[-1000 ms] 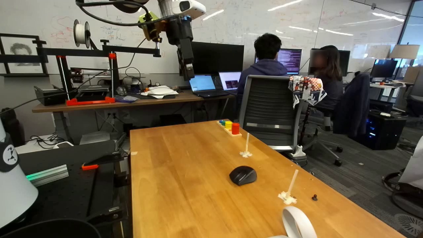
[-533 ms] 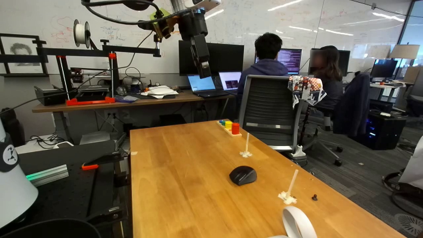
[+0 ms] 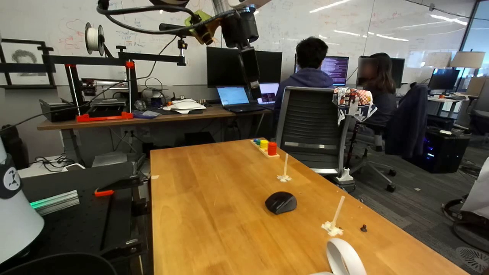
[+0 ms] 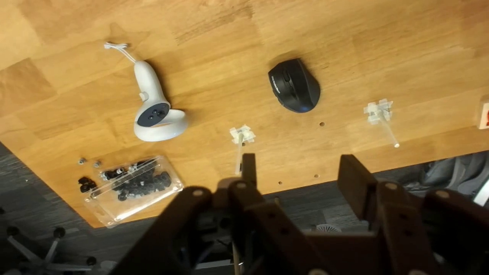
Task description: Right-click the mouse
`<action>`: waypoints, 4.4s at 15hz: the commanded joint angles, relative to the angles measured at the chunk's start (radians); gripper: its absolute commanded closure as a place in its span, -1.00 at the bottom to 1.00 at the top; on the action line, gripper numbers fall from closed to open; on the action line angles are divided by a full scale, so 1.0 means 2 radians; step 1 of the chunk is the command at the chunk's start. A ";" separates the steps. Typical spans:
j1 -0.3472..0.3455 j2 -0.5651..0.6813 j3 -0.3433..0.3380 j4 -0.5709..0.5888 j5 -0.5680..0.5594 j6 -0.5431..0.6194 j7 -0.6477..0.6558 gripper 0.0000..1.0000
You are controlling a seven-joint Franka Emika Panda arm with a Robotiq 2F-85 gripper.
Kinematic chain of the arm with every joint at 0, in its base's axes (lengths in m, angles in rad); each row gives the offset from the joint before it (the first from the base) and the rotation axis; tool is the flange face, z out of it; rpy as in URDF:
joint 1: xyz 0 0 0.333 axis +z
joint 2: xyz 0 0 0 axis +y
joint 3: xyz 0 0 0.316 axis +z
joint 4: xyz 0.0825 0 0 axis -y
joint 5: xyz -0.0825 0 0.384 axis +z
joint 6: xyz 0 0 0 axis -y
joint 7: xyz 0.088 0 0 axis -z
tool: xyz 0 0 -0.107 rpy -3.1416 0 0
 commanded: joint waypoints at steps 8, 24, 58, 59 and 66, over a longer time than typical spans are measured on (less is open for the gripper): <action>-0.025 0.124 -0.032 0.022 -0.055 0.100 0.054 0.74; 0.108 0.363 -0.169 0.159 -0.076 0.129 0.103 0.75; 0.177 0.354 -0.196 0.169 -0.018 0.131 0.073 0.73; 0.175 0.338 -0.191 0.164 -0.017 0.127 0.070 0.75; 0.112 0.227 -0.092 0.102 0.097 0.118 -0.044 0.72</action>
